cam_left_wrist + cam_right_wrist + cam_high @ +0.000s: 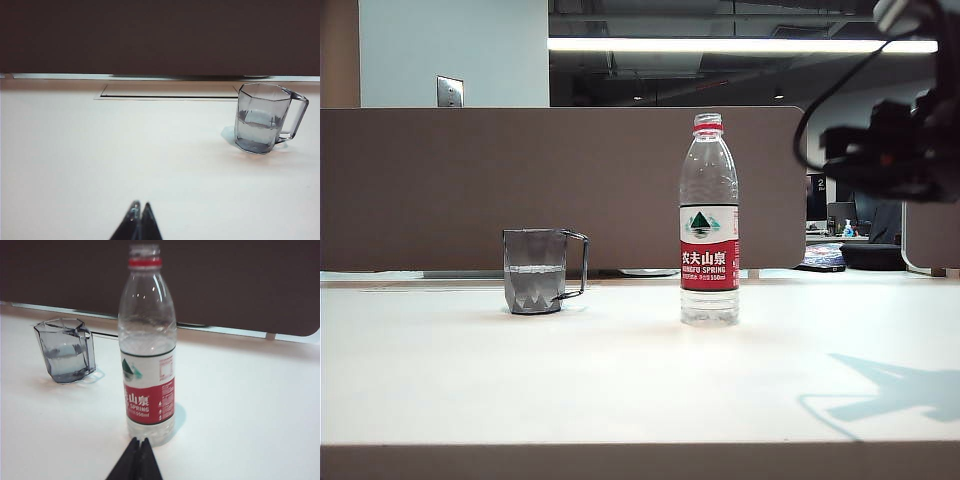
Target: Pick up the mineral water bottle on the table and pour water into the mug until it's half full.
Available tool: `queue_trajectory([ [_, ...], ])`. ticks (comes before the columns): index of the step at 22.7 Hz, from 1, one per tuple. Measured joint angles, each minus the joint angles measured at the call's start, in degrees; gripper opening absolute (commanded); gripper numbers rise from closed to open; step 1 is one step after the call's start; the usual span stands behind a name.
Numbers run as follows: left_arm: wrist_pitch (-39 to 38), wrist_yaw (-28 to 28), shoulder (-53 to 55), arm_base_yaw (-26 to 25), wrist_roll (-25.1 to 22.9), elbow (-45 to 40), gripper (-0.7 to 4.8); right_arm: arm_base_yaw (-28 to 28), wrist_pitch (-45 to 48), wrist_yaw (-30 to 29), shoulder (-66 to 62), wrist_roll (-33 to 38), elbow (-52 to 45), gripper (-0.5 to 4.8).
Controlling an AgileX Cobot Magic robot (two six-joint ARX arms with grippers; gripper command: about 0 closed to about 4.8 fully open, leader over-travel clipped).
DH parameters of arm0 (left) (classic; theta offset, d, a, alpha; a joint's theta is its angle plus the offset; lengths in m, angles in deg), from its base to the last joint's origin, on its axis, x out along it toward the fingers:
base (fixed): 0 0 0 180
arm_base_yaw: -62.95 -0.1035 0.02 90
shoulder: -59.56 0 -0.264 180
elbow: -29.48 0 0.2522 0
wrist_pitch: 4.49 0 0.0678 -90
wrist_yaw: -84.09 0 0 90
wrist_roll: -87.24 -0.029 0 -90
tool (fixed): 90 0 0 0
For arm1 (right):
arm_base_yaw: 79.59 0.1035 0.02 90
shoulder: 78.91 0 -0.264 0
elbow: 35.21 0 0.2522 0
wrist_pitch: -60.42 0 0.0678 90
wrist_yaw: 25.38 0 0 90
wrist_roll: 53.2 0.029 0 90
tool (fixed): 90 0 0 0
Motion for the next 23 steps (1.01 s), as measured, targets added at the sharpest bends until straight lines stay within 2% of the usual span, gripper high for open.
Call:
queue_trajectory([
  [3, 0.0, 0.0, 0.0, 0.0, 0.0, 0.0, -0.05, -2.5, -10.5, 1.0, 11.7, -3.6, 0.0, -0.06],
  [6, 0.0, 0.0, 0.0, 0.0, 0.0, 0.0, -0.05, -10.7, -26.4, 1.4, 27.1, -3.9, 0.1, -0.05],
  [14, 0.0, 0.0, 0.0, 0.0, 0.0, 0.0, -0.05, -20.6, -49.8, 1.6, 43.3, -3.8, 0.0, -0.05],
  [17, 0.0, 0.0, 0.0, 0.0, 0.0, 0.0, -0.05, -22.9, -54.2, 1.6, 48.2, -3.8, -1.0, -0.05],
  [23, 0.0, 0.0, 0.0, 0.0, 0.0, 0.0, -0.05, -24.7, -57.0, 1.4, 64.2, -1.1, -6.8, -0.05],
])
